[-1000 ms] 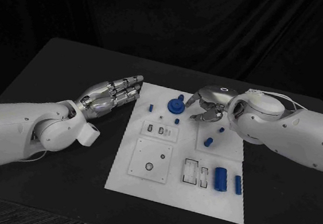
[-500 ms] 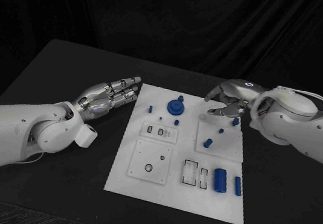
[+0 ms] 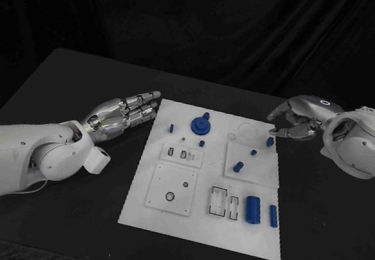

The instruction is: Assemble the parts on the task board

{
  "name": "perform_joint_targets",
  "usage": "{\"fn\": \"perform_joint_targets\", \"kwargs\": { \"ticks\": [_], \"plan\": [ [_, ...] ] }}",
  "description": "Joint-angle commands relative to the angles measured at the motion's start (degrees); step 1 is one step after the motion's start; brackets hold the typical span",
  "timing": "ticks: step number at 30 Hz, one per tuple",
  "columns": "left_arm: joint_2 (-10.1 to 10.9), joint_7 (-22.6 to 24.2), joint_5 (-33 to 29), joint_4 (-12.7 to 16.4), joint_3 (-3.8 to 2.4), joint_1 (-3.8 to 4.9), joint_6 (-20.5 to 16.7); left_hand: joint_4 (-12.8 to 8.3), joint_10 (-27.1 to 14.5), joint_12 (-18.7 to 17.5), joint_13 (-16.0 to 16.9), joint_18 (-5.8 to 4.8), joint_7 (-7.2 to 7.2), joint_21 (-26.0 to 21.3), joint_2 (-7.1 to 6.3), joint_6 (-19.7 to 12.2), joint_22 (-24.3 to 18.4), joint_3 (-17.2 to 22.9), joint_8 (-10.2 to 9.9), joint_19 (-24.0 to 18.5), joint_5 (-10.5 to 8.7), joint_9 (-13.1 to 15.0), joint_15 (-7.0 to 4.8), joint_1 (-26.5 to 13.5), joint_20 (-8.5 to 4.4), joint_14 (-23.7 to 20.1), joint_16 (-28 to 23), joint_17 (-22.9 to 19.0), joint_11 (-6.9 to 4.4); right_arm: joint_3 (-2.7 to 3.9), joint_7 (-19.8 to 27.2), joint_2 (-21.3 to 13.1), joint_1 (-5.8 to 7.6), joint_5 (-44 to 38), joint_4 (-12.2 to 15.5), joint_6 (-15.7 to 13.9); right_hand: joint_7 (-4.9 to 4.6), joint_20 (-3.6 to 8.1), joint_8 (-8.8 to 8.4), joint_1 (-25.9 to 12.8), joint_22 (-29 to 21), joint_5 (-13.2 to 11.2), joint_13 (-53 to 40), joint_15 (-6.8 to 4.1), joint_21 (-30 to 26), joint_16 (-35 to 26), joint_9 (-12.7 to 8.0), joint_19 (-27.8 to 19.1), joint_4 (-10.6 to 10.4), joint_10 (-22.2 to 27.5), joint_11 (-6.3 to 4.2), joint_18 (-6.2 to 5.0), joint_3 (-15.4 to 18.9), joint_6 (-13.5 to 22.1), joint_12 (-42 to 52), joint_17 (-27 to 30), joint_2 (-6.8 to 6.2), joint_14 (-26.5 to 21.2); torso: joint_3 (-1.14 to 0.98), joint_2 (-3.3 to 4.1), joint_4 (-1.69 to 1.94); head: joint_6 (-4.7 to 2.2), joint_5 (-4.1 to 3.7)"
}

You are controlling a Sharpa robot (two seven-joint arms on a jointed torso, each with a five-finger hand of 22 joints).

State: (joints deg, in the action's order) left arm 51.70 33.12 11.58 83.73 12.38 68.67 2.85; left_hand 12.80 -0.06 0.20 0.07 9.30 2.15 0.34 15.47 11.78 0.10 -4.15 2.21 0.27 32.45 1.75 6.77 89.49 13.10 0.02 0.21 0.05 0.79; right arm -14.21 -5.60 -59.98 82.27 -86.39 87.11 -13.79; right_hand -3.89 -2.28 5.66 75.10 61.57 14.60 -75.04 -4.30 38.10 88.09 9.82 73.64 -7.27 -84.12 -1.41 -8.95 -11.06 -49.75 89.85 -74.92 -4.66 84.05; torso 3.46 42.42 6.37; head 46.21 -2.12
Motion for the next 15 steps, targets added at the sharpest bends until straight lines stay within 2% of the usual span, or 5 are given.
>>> {"fn": "perform_joint_targets", "kwargs": {
  "ticks": [1, 5, 8, 12, 15],
  "plan": [
    [-0.05, 0.68, -0.01, 0.15, -0.04, -0.06, 0.16, -0.09, 0.06, -0.20, -0.07, 0.96, 0.31, -0.21, -0.23, 0.09, 0.01, 0.24, 0.31, -0.12, 0.29, 0.05, 0.29, -0.53, 0.45, -0.02, -0.21, -0.05, 0.30, -0.03, -2.25, -0.65, -0.83, -0.28, -0.29, -0.21, -0.31, 0.04, -0.35, 0.19, 0.11, 0.17, -14.96, 0.10, 0.23, 0.03, 0.13, 0.49, 0.08, -5.88, 0.48, 0.03, 0.37, 0.52, 0.15, -13.06, -0.57, 5.32, 0.02, -0.10, -0.26, 0.21, 0.25],
    [0.00, 0.70, -0.01, 0.13, -0.04, -0.08, 0.16, 0.14, 0.06, -0.20, -0.07, 0.96, 0.34, -0.21, -0.23, 0.11, 0.01, 0.23, 0.34, -0.12, -0.06, 0.05, 0.34, -0.83, 0.50, -0.02, -0.21, -0.05, 0.33, -0.03, -2.60, -0.93, -1.65, -0.27, -1.00, -0.58, -0.45, -0.04, -0.59, -0.26, 0.27, -1.20, -14.96, 0.21, 0.14, 0.01, 0.52, 0.59, -0.37, -5.88, 0.61, 0.05, 0.84, 0.97, 0.15, -13.04, -0.72, 5.32, 0.00, -0.11, -0.31, 0.09, 0.45],
    [-0.04, 0.75, -0.01, 0.10, -0.04, -0.09, 0.19, 0.14, 0.06, -0.20, -0.07, 0.96, 0.34, -0.21, -0.23, 0.11, 0.01, 0.23, 0.34, -0.12, -0.06, 0.05, 0.34, -0.83, 0.50, -0.02, -0.21, -0.05, 0.33, -0.04, -2.67, -0.95, -2.04, -0.27, -1.32, -0.67, -0.60, -0.18, -0.92, -1.02, 0.53, -5.54, -14.96, 0.35, -0.21, -0.05, 1.52, 0.71, -1.55, -5.88, 0.78, 0.02, 2.08, 1.77, 0.15, -12.99, -1.21, 5.31, -0.08, -0.10, -0.18, -0.07, 0.28],
    [-0.06, 0.77, -0.01, 0.07, -0.04, -0.10, 0.30, 0.14, 0.06, -0.20, -0.07, 0.96, 0.34, -0.21, -0.23, 0.11, 0.01, 0.23, 0.34, -0.12, -0.06, 0.05, 0.34, -0.83, 0.50, -0.02, -0.21, -0.05, 0.33, -0.04, -2.71, -0.88, -2.36, -0.27, -1.41, -0.47, -0.61, -0.25, -1.07, -1.39, 0.72, -8.70, -14.96, 0.39, -0.71, -0.16, 2.75, 0.76, -3.01, -5.88, 0.82, -0.01, 3.17, 2.48, 0.15, -12.88, -1.90, 5.27, -0.07, -0.07, 0.09, -0.03, 0.08],
    [-0.04, 0.77, -0.01, 0.09, -0.04, -0.11, 0.34, 0.14, 0.06, -0.20, -0.07, 0.96, 0.34, -0.21, -0.23, 0.11, 0.01, 0.23, 0.34, -0.12, -0.06, 0.05, 0.34, -0.83, 0.50, -0.02, -0.21, -0.05, 0.33, -0.04, -2.79, -0.88, -2.58, -0.27, -1.36, -0.28, -0.62, -0.26, -1.09, -1.42, 0.74, -9.05, -14.96, 0.40, -0.81, -0.15, 2.98, 0.77, -3.29, -5.88, 0.82, -0.02, 3.34, 2.61, 0.15, -12.89, -2.07, 5.27, 0.00, -0.07, -0.06, 0.12, 0.14]
  ]
}}
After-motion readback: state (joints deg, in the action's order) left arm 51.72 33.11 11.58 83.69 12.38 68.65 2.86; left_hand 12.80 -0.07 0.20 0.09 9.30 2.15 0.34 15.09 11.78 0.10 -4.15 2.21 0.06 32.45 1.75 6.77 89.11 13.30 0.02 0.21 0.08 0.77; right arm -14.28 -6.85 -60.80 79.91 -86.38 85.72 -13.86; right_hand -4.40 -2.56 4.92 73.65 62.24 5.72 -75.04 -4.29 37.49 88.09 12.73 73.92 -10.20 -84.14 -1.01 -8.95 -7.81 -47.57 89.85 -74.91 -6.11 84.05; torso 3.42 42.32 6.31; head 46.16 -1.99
